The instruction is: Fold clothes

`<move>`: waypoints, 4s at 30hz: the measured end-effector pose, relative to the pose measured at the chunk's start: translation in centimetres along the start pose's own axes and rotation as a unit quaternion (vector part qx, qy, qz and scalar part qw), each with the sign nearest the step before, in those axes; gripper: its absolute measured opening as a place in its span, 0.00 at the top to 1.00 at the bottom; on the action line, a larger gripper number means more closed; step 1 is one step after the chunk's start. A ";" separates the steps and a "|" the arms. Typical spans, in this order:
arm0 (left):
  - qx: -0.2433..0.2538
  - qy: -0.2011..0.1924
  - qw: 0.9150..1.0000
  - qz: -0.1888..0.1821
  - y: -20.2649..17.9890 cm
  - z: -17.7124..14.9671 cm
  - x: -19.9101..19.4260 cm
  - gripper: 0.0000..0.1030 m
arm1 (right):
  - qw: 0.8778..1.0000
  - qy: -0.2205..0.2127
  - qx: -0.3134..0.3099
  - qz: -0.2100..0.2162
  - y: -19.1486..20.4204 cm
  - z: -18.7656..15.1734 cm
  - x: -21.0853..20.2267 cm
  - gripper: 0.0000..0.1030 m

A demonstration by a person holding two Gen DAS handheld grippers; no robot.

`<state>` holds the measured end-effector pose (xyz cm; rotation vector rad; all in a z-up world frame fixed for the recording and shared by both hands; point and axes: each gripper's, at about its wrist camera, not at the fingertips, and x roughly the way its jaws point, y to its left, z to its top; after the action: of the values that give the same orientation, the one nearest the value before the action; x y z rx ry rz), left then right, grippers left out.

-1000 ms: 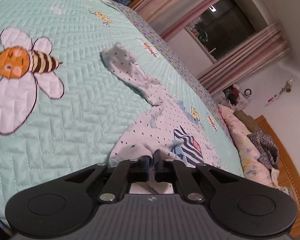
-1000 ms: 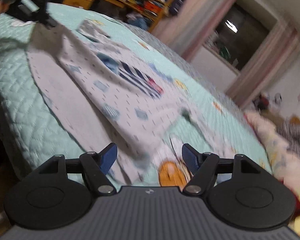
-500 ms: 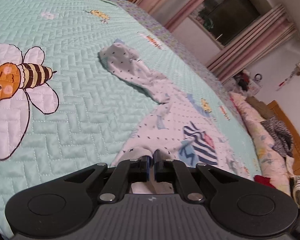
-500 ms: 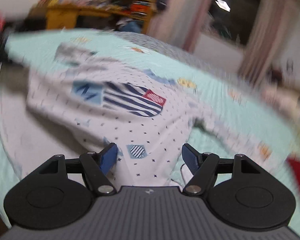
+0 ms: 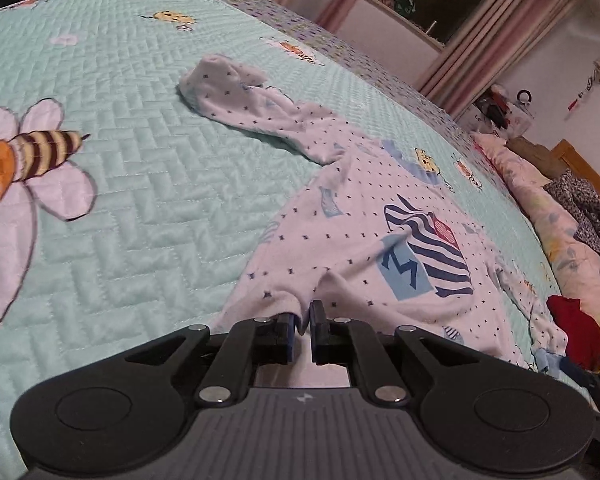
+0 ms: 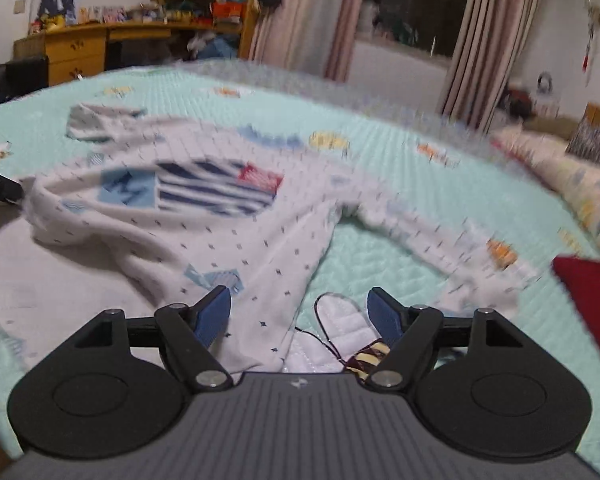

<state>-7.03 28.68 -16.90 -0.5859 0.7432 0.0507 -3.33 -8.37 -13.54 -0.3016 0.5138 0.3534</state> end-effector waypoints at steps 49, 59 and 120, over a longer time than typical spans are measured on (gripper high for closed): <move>-0.094 0.070 0.987 -0.114 -2.8 -4.9 3.7 0.80 | 0.984 -0.046 0.115 0.127 -0.6 3.0 -1.4 0.94; -0.209 0.045 0.955 -0.204 0.0 -5.3 5.9 0.75 | 0.979 -0.041 0.148 0.131 -1.5 3.2 -3.2 0.94; -0.135 0.041 0.964 -0.224 0.1 -5.8 3.4 0.44 | 0.951 -0.020 0.096 0.293 4.5 4.3 2.0 0.95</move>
<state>-8.12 25.21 -22.54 -1.0126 0.6731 -0.2977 -1.69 -2.30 -11.86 0.0563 0.5876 0.8796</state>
